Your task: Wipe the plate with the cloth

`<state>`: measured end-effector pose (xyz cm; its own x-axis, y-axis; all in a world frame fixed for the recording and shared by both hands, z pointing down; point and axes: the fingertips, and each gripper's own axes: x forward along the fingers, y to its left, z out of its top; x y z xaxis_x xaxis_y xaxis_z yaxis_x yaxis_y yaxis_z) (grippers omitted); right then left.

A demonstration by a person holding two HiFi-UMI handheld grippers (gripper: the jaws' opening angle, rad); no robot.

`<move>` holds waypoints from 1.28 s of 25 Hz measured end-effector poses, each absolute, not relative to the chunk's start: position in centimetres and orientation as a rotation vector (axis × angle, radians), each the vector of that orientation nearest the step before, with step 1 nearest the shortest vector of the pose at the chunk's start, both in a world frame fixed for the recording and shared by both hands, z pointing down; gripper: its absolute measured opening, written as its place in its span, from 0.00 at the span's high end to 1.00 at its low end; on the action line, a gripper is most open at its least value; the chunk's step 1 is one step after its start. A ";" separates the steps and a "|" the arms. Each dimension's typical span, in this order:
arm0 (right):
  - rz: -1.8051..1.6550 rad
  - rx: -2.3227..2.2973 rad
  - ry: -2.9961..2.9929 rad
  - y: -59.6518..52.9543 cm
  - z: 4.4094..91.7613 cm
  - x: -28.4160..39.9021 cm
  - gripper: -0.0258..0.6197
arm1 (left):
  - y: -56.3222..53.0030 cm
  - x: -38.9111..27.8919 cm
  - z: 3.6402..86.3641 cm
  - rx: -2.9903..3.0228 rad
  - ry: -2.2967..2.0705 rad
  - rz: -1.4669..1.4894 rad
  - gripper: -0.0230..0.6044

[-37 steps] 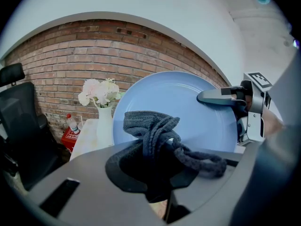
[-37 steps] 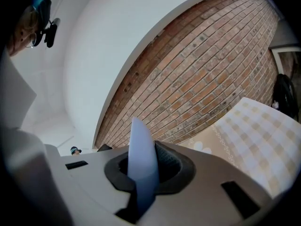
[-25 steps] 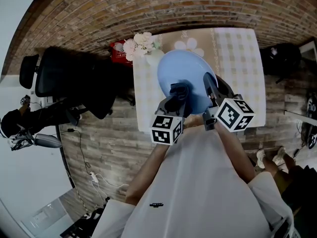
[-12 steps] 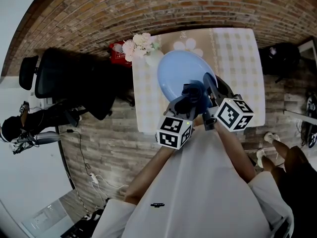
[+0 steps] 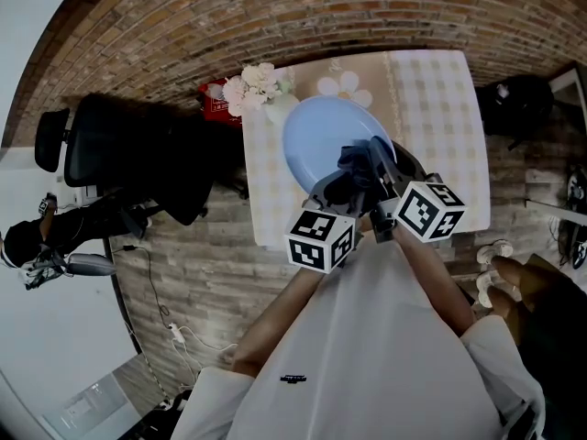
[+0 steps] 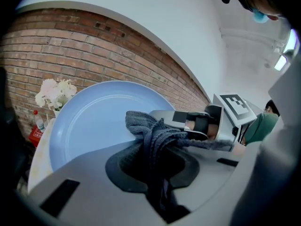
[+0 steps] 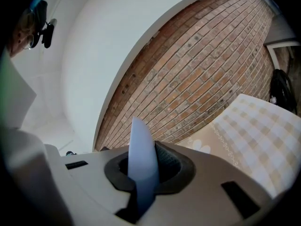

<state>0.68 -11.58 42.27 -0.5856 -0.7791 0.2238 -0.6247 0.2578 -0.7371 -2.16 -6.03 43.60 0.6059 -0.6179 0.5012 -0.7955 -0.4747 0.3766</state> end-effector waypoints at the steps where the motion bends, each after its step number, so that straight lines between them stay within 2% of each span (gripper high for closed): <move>1: -1.236 -1.318 2.338 -11.6 42.3 0.6 0.87 | -6.1 -2.2 43.6 2.244 -1.114 0.390 0.87; 32: -1.290 -1.209 2.405 -10.2 42.3 -1.5 0.87 | -10.2 -5.4 40.7 2.262 -1.245 0.302 0.87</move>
<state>-1.46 -10.24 42.28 -0.6617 -0.7162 0.2217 -0.5810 0.3030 -0.7554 -5.39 -10.22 40.73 0.5493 -0.7138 0.4344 -0.8335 -0.4311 0.3455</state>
